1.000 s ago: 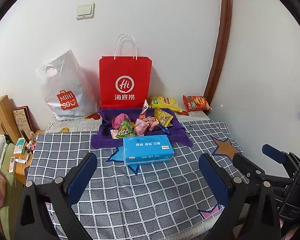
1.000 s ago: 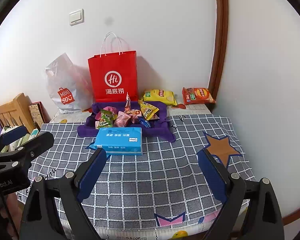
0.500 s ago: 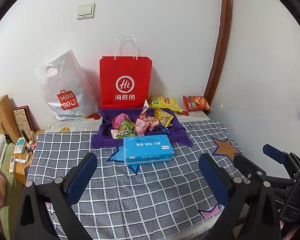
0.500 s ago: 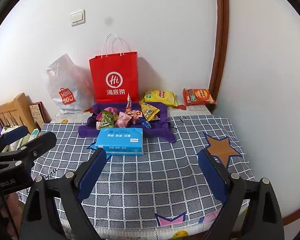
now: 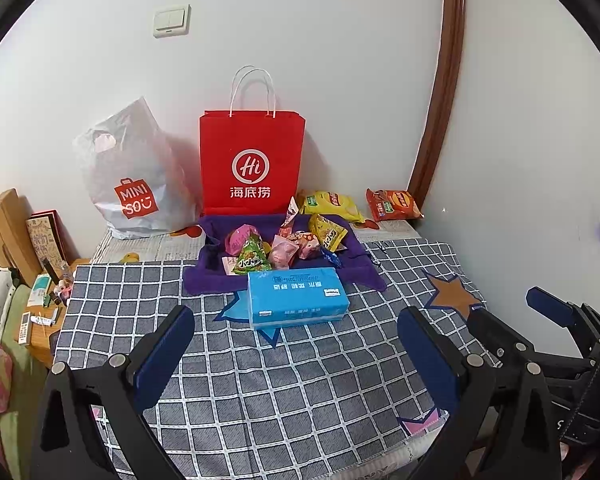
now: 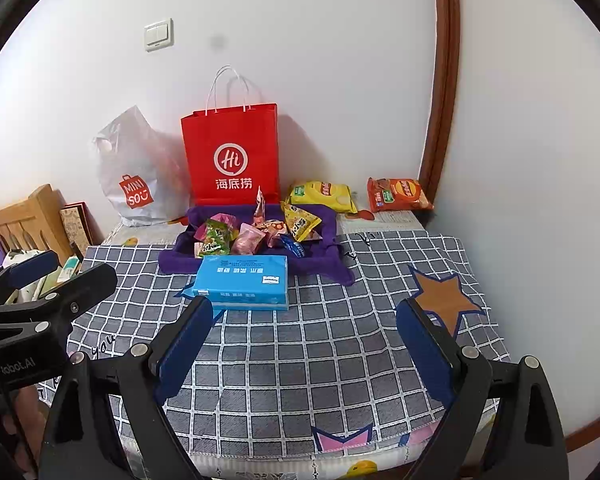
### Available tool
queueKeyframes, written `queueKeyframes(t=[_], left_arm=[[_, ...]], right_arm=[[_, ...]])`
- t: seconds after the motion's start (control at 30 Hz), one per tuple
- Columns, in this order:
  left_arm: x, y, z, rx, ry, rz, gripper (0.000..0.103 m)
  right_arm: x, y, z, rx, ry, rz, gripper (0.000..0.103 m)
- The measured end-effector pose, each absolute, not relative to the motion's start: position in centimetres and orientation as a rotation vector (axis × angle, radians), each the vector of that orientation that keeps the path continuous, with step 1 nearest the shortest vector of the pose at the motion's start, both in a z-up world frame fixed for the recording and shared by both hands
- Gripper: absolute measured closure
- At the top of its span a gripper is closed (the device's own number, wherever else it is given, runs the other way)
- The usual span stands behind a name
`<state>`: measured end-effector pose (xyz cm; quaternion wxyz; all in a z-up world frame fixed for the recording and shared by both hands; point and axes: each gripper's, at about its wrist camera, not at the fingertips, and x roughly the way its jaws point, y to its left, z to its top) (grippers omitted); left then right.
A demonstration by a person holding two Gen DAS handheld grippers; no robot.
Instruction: Organize snacks
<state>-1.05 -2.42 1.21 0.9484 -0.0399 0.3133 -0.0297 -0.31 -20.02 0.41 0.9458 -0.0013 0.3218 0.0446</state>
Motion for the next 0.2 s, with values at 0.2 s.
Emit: queueKeyframes(t=[0.2], left_arm=[[-1.2,-2.26,0.97,-0.072,0.633,-0.047,0.001]], right_arm=[[-0.51,-20.21,0.46,0.003,0.651,0.088,0.011]])
